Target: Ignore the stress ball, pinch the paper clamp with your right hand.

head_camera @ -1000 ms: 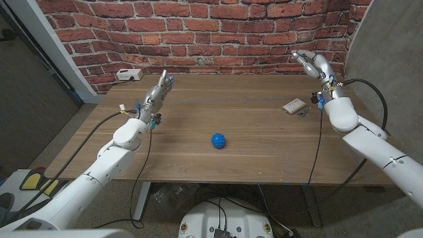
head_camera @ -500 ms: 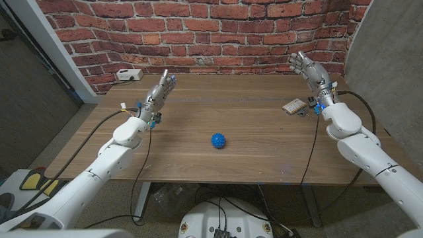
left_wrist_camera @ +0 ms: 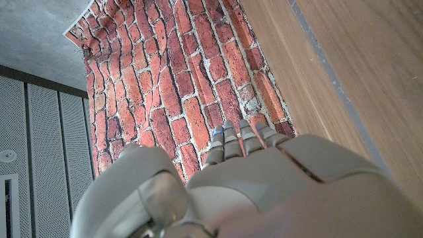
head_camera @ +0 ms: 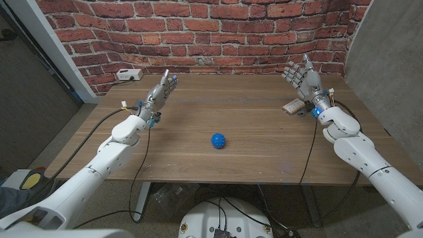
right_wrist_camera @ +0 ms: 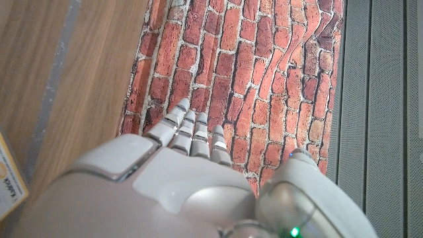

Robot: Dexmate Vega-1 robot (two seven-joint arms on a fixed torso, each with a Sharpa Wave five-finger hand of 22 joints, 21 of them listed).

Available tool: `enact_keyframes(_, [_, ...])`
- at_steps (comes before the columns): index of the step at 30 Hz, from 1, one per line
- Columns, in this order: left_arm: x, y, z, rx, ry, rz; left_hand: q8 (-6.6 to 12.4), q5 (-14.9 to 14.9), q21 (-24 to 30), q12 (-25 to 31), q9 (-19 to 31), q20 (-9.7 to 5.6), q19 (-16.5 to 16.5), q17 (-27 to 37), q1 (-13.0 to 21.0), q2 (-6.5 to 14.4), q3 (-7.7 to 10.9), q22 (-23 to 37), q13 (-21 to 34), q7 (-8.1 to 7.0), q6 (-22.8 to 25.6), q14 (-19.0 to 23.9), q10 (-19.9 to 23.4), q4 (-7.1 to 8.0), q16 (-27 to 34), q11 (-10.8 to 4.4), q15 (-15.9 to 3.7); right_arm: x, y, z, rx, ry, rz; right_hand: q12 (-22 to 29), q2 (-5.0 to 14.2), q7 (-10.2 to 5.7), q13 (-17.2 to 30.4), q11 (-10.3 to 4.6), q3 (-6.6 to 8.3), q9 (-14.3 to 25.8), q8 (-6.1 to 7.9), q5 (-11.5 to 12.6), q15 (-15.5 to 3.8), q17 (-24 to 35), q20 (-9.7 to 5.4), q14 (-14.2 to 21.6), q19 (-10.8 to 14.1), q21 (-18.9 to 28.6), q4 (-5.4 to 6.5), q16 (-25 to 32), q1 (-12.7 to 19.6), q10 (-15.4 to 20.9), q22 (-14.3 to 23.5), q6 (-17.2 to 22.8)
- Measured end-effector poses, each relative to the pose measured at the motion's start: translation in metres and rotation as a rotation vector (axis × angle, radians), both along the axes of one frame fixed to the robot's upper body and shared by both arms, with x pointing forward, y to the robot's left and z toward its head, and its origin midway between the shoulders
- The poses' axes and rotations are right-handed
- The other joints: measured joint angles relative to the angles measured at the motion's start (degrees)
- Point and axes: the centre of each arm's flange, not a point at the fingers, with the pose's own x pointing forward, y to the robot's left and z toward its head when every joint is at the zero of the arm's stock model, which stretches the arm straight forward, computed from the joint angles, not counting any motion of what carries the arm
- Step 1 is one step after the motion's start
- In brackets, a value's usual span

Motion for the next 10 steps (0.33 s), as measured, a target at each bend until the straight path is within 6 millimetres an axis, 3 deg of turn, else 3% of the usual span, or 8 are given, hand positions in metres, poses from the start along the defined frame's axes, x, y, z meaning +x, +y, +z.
enact_keyframes(10, [-0.002, -0.002, -0.002, -0.003, -0.006, -0.013, -0.12, 0.0, -0.22, 0.0, 0.0, 0.0, 0.0, 0.0, 0.0, 0.0, 0.0, 0.0, 0.0, 0.0, 0.0, 0.0, -0.11, 0.0, 0.0, -0.11, 0.0, 0.009, 0.005, -0.011, -0.001, 0.04, 0.047, 0.43, -0.02, 0.79, 0.0, 0.26, -0.47, 0.01, 0.64, 0.4, 0.0, 0.0, 0.08, -0.75, -0.86, -0.11, -0.16, -0.22, -0.45, -0.26, 0.0, 1.77])
